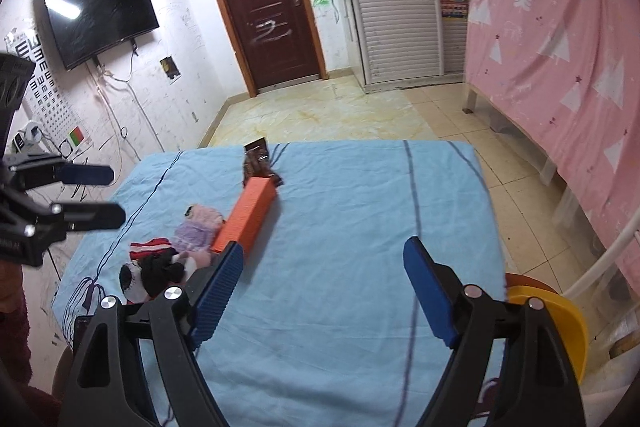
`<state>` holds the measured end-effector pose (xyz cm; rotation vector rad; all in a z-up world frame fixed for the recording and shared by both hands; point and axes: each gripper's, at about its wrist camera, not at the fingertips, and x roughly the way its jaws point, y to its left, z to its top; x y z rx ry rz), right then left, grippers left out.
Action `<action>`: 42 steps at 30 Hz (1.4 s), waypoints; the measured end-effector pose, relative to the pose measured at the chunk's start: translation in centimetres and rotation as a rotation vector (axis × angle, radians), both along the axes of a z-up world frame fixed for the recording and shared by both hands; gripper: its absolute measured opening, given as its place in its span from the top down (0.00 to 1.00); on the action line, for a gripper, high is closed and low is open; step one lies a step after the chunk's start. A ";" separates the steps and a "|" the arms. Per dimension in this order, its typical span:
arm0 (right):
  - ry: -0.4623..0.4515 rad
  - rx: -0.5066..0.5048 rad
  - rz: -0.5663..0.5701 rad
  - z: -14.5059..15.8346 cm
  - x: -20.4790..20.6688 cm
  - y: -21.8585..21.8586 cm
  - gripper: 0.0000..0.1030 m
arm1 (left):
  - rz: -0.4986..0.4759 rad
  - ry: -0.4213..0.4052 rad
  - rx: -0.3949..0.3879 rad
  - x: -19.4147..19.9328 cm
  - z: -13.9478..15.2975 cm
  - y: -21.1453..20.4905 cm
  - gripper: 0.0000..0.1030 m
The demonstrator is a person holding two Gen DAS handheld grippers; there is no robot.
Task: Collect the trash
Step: 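Move both tools back over the bedsheet toward the socks and orange box, then grasp the black-white sock with the left tool while the right tool grasps the orange box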
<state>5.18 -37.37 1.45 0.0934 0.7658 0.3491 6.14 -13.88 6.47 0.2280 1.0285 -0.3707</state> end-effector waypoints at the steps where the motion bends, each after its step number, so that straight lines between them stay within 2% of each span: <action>1: 0.005 -0.001 0.005 0.0 0.2 0.4 0.27 | -0.003 0.004 -0.002 -0.1 -0.2 0.3 0.31; 11: 0.044 -0.017 0.041 0.0 2.1 4.2 0.27 | -0.061 0.052 -0.060 -1.2 -3.2 2.0 0.31; 17: 0.063 -0.035 0.055 -0.1 3.7 6.4 0.27 | -0.095 0.082 -0.082 -1.6 -4.8 1.6 0.32; 27: 0.138 -0.060 0.084 -2.3 6.3 9.2 0.27 | -0.152 0.119 -0.052 -2.2 -7.6 -0.3 0.47; 31: 0.172 -0.069 0.092 -3.6 7.2 9.8 0.27 | -0.144 0.119 -0.038 -1.8 -8.2 -0.3 0.65; 34: 0.184 -0.072 0.094 -4.1 7.4 10.0 0.27 | -0.139 0.117 -0.053 -1.7 -8.2 -0.1 0.67; 40: 0.186 -0.069 0.083 -4.5 7.5 10.0 0.27 | -0.152 0.074 -0.036 -2.4 -8.0 -0.2 0.68; 42: 0.181 -0.076 0.080 -4.4 7.6 10.0 0.30 | -0.148 0.068 -0.038 -2.5 -7.8 0.0 0.68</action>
